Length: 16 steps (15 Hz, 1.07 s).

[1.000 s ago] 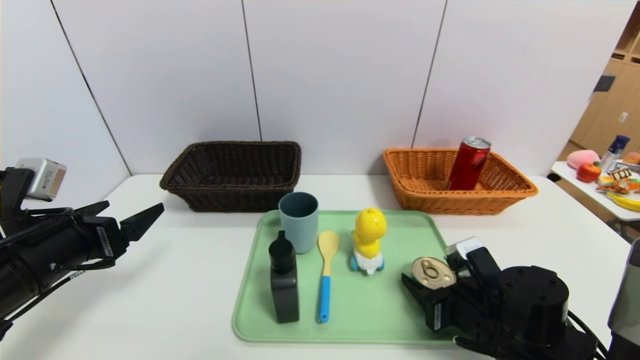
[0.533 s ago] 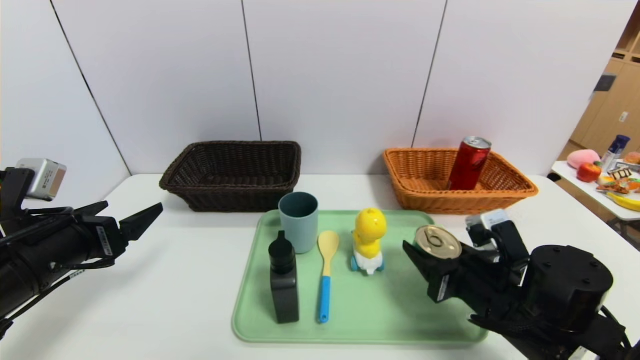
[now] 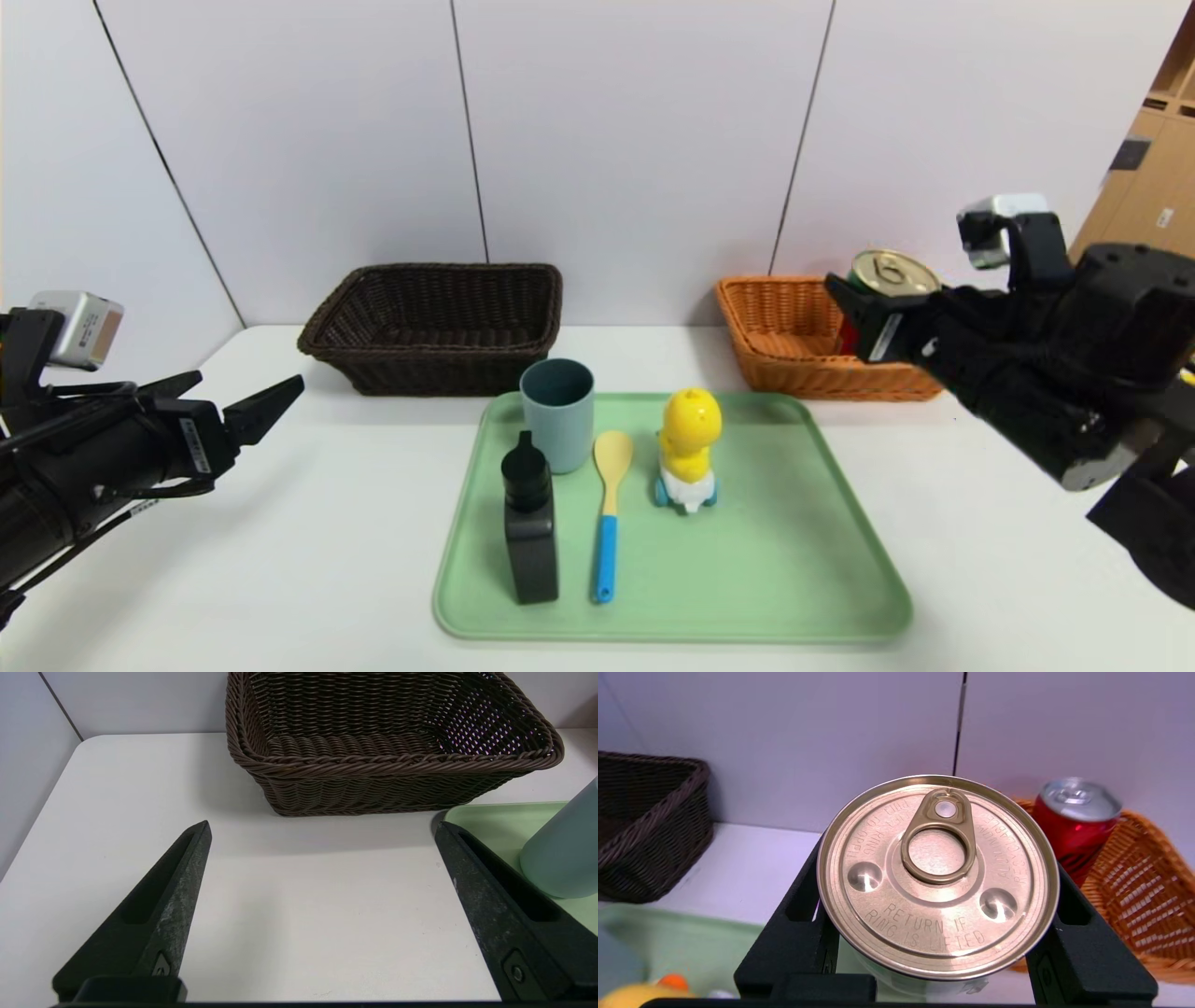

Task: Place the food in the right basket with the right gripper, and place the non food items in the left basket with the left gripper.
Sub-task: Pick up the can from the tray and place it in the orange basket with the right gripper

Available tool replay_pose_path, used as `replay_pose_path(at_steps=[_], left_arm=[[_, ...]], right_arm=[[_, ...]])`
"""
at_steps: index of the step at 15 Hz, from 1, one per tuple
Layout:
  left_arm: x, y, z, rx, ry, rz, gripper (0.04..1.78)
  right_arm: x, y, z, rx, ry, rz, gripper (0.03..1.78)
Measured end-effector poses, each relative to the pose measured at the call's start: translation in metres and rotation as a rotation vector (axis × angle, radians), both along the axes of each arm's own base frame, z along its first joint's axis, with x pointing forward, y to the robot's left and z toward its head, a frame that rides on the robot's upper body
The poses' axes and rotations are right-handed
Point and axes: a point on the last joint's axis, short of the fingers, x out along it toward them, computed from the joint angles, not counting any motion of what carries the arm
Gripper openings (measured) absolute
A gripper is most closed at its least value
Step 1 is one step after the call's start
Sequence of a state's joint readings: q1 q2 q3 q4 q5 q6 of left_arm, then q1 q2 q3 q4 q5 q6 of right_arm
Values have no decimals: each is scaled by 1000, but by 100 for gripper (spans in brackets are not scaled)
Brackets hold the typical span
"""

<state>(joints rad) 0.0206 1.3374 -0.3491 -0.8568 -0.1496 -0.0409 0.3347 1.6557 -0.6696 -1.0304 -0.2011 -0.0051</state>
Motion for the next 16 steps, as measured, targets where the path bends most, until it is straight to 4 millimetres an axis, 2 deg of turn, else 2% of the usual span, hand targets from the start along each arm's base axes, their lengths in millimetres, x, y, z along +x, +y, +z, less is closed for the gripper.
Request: replay_pose_path(at_steps=[3, 5, 8, 13, 16], left_arm=[[0, 0, 0, 7, -3, -2, 169], [1, 0, 2, 15, -12, -3, 169], [2, 0, 3, 31, -16, -4, 169], [4, 0, 2, 27, -6, -3, 169], [8, 1, 5, 32, -16, -2, 169]], right_arm=[[21, -5, 37, -37, 122, -20, 103], [34, -5, 43, -73, 254, -8, 103], [62, -1, 31, -109, 392, -11, 103], [120, -3, 8, -103, 459, -54, 103], [140, -3, -13, -97, 522, -74, 103]])
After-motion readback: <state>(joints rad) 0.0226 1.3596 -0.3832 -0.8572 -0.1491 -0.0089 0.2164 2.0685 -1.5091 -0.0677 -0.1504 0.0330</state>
